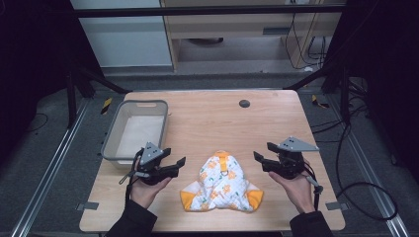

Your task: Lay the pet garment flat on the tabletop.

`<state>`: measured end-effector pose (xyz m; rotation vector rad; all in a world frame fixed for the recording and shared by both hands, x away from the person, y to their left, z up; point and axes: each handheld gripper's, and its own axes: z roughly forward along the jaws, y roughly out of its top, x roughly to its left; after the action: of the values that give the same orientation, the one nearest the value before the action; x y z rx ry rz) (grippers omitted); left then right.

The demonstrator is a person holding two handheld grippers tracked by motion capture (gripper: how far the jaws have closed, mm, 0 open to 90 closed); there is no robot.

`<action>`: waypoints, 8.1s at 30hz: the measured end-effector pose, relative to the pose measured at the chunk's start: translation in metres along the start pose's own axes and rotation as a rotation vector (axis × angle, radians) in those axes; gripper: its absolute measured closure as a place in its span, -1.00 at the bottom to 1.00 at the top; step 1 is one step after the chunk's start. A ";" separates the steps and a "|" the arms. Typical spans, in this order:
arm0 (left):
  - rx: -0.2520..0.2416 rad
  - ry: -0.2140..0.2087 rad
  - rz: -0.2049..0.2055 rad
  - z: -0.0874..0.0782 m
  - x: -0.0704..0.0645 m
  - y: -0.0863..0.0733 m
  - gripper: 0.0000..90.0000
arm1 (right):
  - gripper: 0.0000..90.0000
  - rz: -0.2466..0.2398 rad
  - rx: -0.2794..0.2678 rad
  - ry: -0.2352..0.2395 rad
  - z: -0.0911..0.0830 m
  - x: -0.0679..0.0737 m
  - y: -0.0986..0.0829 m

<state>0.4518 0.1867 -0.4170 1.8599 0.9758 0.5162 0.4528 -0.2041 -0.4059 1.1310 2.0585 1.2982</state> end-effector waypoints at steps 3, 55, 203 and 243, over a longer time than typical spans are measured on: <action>0.016 -0.004 0.002 0.007 0.000 0.001 -0.22 | -0.11 -0.008 0.015 0.011 0.008 0.002 0.001; 0.284 -0.219 0.015 0.093 -0.036 -0.028 0.82 | 0.58 0.005 0.284 0.205 0.084 0.025 -0.049; 0.173 -0.202 0.087 0.031 -0.022 0.011 0.87 | 0.86 -0.007 0.103 0.228 0.002 0.004 -0.025; 0.140 -0.033 0.074 0.032 -0.008 -0.010 -0.02 | 0.20 -0.027 0.031 -0.018 0.017 -0.006 -0.037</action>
<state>0.4649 0.1649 -0.4403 2.0297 0.9439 0.4697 0.4540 -0.2087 -0.4475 1.1211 2.0806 1.2428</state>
